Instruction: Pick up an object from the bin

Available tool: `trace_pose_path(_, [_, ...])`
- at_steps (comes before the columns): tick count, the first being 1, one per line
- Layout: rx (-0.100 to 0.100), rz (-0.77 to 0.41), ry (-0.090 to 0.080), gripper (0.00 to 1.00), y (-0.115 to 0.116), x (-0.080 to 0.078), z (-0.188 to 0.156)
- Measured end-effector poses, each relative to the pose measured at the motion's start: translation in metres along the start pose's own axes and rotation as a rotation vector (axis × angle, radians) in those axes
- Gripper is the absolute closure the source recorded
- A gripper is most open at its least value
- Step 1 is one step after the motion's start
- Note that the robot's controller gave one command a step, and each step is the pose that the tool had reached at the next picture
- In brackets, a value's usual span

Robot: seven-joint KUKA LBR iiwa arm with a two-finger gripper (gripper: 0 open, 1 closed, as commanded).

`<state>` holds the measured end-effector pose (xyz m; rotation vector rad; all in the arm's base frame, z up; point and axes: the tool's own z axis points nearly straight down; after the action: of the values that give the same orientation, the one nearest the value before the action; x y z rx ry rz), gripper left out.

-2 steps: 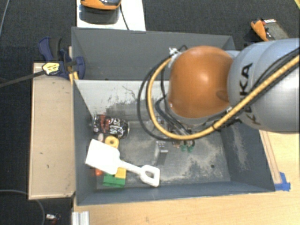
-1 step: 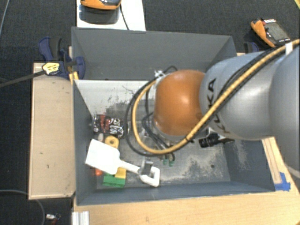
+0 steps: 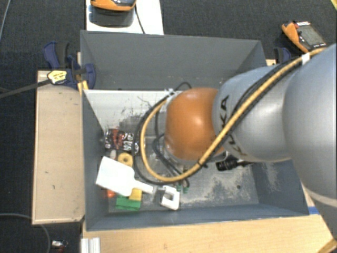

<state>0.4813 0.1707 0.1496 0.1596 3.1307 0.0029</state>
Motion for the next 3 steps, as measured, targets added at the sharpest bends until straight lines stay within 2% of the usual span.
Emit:
trace_pose_path(1, [0.0,0.302,0.002,0.0,-0.004,-0.001,0.014])
trace_pose_path(2, [0.0,0.201,0.0,0.0,-0.015,0.004,0.081])
trace_pose_path(3, [-0.007,0.59,-0.006,1.0,-0.011,0.004,0.079])
